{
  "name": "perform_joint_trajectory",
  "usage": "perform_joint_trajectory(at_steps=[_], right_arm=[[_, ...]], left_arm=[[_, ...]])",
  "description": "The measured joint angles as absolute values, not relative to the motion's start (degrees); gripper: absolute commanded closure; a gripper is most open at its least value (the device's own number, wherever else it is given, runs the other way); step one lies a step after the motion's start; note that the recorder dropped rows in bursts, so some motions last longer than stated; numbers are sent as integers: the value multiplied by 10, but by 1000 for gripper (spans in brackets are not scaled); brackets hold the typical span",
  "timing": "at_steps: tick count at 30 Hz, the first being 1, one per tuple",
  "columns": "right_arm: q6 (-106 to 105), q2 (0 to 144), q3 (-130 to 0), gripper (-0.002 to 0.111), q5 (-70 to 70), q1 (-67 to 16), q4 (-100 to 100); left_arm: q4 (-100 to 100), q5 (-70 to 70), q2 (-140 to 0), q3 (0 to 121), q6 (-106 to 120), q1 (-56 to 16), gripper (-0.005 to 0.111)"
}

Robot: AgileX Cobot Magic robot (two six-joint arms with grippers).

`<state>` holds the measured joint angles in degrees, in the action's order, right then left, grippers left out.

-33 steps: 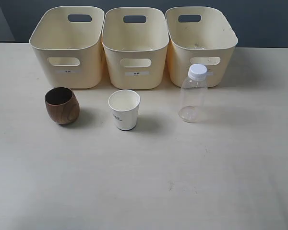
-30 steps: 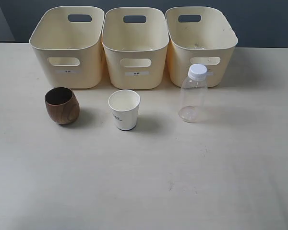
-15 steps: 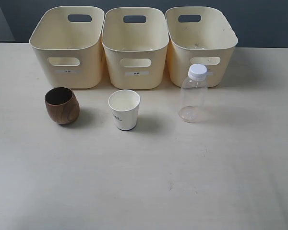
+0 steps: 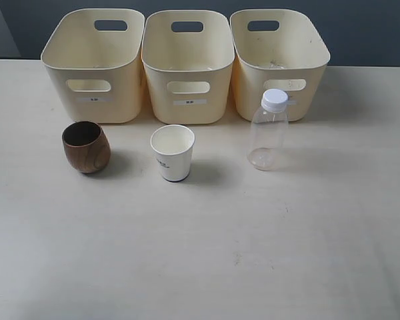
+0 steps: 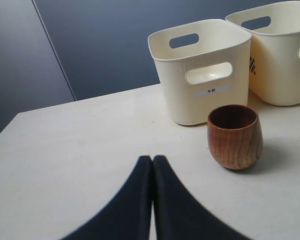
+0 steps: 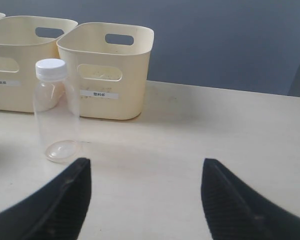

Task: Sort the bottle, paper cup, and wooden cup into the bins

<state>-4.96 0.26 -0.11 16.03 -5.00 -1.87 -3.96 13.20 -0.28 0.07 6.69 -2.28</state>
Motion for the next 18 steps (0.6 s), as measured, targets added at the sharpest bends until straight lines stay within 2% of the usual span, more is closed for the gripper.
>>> perform_joint_trajectory(at_steps=[13,18], right_arm=[[-51,3,-1,47,153,-50,0],[-55,3,-1,47,22,-50,65]], left_arm=[[-40,132,-3,1,67,-23,107],[-40,132,-3,1,67,-23,107]])
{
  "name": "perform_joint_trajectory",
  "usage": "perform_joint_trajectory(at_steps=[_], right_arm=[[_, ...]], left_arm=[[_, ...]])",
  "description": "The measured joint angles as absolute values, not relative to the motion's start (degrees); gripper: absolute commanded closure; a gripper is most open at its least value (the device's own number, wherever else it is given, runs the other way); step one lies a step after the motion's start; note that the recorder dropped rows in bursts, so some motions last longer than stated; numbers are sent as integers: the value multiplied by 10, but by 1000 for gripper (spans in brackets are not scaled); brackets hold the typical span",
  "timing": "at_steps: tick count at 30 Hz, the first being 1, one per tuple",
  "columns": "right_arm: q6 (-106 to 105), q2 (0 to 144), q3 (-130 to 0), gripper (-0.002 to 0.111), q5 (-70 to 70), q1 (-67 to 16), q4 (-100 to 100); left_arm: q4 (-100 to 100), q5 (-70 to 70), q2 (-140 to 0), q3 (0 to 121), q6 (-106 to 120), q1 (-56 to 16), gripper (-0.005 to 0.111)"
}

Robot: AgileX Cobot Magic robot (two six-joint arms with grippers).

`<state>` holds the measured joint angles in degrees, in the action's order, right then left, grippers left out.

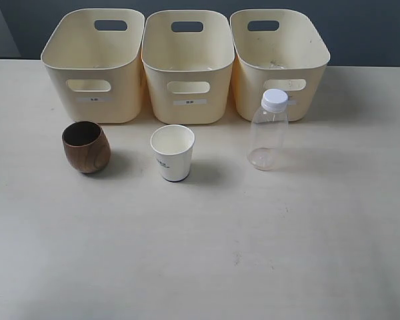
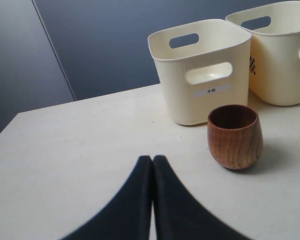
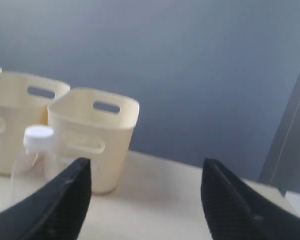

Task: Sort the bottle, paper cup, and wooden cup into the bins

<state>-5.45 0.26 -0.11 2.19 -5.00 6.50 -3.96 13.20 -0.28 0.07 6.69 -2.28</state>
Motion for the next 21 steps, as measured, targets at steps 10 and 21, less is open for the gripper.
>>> perform_joint_trajectory(at_steps=[10,21], right_arm=[[-37,3,-1,47,-79,-50,58],[249,3,-1,47,-81,-50,-172]], left_arm=[[-40,132,-3,1,67,-23,107],[-40,132,-3,1,67,-23,107]])
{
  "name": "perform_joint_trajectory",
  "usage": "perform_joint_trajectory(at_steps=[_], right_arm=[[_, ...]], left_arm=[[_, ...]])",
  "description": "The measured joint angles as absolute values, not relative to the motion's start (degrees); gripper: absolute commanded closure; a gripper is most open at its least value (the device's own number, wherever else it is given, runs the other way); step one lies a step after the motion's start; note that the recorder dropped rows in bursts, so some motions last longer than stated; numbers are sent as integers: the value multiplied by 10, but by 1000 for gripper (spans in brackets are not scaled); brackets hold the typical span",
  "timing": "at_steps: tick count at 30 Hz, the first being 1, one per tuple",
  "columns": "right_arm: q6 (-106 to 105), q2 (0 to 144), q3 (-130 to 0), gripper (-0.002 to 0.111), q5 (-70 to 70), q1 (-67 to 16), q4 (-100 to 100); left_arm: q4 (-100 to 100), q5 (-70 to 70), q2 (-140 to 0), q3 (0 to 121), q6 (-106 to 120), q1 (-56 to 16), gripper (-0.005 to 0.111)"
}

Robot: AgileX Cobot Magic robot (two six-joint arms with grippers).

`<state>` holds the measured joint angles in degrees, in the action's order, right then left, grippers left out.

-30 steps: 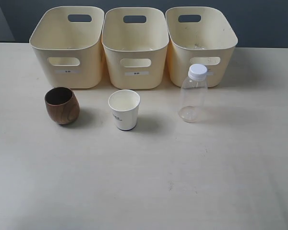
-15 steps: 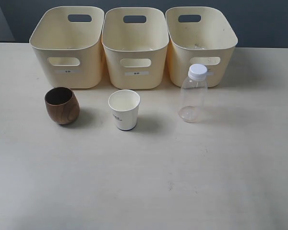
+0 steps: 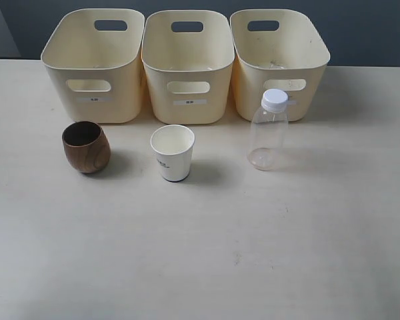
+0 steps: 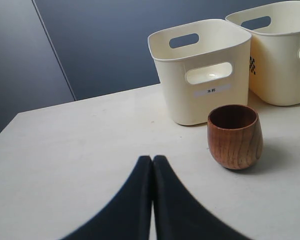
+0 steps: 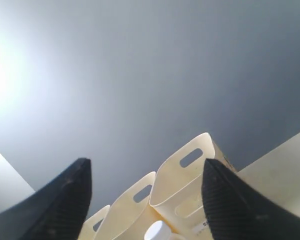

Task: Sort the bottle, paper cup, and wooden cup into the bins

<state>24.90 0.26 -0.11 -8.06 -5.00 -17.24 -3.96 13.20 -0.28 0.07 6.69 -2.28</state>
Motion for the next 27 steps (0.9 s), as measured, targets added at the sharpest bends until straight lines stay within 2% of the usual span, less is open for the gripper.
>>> perform_joint_trajectory(at_steps=[9,16,22,27], right_arm=[[259,3,-1,47,-76,-50,-182],[228,3,-1,47,30,-51,-183],[41,3,-13,47,77,-109,-204],[-80,2,-64,47,79,-181,-296]], left_arm=[[-40,132,-3,1,67,-23,107],[-40,132,-3,1,67,-23,107],[-40,132,-3,1,67,-23,107],[-40,132,-3,1,67,-23,107]])
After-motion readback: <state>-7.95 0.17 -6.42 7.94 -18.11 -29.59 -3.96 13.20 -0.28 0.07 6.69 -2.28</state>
